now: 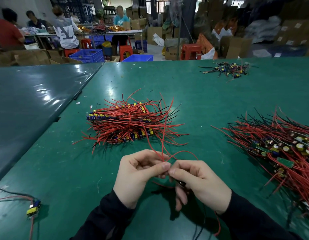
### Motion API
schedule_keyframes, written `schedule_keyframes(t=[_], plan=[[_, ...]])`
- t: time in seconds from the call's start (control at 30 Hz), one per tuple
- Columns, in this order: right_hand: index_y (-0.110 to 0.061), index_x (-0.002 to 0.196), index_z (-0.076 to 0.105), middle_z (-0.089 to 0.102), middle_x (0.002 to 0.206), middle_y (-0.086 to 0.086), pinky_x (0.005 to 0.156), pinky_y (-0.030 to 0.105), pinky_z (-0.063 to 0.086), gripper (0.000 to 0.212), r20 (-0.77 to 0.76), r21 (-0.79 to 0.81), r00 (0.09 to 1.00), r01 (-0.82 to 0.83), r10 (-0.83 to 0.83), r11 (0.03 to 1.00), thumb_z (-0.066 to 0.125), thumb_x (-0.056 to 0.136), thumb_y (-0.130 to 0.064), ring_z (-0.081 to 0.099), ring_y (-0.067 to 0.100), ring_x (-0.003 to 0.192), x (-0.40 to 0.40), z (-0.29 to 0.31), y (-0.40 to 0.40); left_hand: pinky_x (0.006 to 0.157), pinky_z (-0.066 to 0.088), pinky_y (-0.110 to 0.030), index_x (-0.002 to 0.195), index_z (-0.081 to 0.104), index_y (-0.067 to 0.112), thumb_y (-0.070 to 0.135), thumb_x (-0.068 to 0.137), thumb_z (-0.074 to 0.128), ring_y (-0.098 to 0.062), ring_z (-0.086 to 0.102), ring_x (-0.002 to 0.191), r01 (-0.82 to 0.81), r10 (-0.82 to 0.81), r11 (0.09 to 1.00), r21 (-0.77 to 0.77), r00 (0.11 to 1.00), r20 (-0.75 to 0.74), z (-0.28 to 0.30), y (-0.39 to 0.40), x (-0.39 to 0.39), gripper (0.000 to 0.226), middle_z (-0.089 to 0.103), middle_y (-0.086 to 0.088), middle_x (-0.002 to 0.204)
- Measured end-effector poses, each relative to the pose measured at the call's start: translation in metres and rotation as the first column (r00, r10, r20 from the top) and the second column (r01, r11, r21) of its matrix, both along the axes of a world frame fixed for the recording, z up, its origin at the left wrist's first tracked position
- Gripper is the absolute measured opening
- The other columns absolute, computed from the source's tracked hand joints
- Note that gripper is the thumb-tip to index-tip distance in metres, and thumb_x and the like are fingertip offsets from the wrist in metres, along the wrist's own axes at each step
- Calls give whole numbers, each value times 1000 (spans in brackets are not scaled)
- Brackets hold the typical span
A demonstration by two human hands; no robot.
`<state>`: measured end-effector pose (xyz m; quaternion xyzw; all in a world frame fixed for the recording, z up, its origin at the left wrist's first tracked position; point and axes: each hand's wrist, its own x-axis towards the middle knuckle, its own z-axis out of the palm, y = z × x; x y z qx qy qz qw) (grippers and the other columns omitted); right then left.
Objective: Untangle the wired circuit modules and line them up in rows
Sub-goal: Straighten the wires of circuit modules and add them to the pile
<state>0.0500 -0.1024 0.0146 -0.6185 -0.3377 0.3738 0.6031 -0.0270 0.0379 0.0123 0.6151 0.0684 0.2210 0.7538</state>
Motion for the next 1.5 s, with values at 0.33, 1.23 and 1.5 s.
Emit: schedule_keyframes(t=[0.33, 1.23, 1.5], plan=[[-8, 67, 51, 45, 35, 6, 38, 21, 34, 28, 65, -118, 992, 112, -105, 987, 48, 95, -13, 54, 19, 34, -1, -4, -1, 60, 50, -16, 67, 73, 6, -6, 65, 76, -6, 64, 60, -128, 129, 938, 322, 991, 20, -1, -7, -3, 13, 73, -6, 67], [-16, 61, 59, 47, 35, 6, 42, 19, 42, 24, -225, 22, 970, -95, 97, 995, 52, 82, -26, 53, 18, 32, -5, 9, 1, 50, 49, -15, 70, 77, 7, 8, 61, 64, -8, 59, 48, 120, -160, 929, -351, 983, -86, 7, -2, -3, 15, 68, -11, 61], [-10, 67, 53, 54, 41, 3, 43, 13, 36, 29, -7, -75, 1000, -14, 14, 997, 48, 95, -13, 58, 14, 41, -8, 6, 0, 49, 47, -16, 69, 75, 5, 0, 60, 65, -10, 59, 49, -11, -1, 980, -198, 998, -62, 5, 4, -1, 15, 67, -13, 62]])
